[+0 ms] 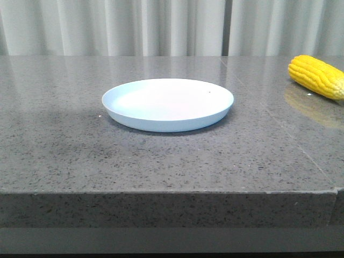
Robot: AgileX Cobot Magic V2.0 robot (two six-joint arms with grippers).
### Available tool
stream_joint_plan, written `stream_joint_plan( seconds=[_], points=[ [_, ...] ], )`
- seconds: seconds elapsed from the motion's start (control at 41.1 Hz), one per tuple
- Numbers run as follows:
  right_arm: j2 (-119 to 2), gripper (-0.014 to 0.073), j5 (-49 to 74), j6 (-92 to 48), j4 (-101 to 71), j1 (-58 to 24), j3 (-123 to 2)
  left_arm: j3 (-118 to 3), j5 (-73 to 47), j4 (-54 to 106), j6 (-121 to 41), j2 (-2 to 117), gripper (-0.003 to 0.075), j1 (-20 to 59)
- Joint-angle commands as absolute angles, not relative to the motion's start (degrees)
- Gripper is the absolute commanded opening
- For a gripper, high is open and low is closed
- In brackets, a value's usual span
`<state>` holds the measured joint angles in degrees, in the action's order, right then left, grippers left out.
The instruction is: Place corn on plate with both arms
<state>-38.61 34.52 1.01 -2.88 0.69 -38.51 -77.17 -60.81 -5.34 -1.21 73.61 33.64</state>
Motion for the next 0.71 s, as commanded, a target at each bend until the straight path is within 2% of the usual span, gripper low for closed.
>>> stream_joint_plan(
  seconds=[0.0,0.389,0.681],
  points=[
    [-38.9,0.0655,30.73,0.35,-2.78,1.03,-39.89,-72.8,-54.33,-5.9,0.53,66.13,0.0428,33.99],
    [-38.9,0.0655,30.73,0.35,-2.78,1.03,-39.89,-55.18,-45.09,-5.9,2.07,48.55,0.0428,33.77],
    [-38.9,0.0655,30.73,0.35,-2.78,1.03,-39.89,-51.18,-41.68,-5.99,2.07,44.13,0.0428,33.77]
  ],
)
